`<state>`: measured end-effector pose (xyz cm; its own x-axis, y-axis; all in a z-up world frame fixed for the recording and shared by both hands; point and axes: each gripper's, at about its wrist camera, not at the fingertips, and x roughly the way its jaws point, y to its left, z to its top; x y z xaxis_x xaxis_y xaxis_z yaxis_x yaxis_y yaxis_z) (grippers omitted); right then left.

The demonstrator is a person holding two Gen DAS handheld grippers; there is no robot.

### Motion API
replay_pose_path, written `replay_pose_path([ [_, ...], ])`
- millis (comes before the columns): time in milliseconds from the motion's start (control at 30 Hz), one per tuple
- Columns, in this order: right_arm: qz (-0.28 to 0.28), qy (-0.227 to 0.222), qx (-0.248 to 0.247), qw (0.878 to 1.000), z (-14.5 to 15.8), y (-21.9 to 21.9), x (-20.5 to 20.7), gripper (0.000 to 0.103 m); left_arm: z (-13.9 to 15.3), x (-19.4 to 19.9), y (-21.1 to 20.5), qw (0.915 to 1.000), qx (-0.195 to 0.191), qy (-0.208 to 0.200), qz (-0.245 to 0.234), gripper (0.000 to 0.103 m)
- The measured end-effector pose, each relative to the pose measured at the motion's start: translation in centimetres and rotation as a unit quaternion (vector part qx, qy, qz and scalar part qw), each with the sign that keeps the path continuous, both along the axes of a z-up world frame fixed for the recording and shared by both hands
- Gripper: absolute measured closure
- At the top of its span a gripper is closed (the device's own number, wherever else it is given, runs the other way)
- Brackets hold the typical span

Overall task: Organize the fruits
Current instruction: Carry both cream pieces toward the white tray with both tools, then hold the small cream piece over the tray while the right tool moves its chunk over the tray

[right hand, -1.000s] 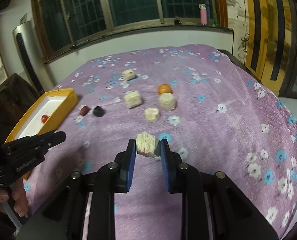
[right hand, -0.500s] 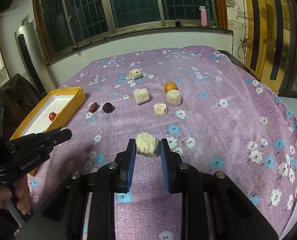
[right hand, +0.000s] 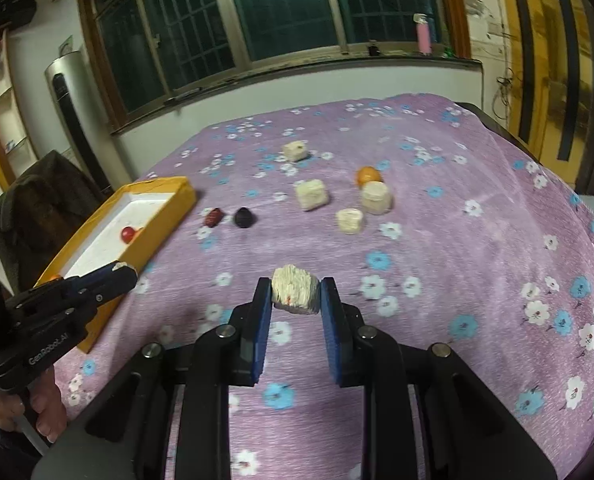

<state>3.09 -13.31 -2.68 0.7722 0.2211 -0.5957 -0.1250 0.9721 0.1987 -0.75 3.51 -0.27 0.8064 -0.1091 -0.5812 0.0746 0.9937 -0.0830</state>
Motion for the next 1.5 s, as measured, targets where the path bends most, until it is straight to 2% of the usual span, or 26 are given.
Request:
replay_pose_path([
  [167,0.016,-0.01,-0.009,1.0,0.9,1.7,-1.1,0.077,-0.1,-1.2,2.4,0.9981,0.016,0.007,0.058,0.089],
  [400,0.027,-0.007,-0.018,0.999,0.8,3.8,-2.1,0.077,-0.6,-1.7,5.5,0.9938,0.013,0.024,0.108,0.089],
  [900,0.056,-0.021,-0.027,0.998,1.8,7.5,-2.7,0.077,-0.3,-2.3,8.1,0.9883,0.015,0.026,0.149,0.089],
  [1267,0.058,-0.024,-0.023,0.998,1.8,7.7,-2.6,0.077,-0.3,-2.5,9.4,0.9848,0.02,0.031,0.17,0.089],
  [1500,0.065,-0.029,-0.015,0.997,2.1,7.9,-2.6,0.077,-0.4,-2.0,10.3,0.9798,0.031,0.046,0.192,0.089],
])
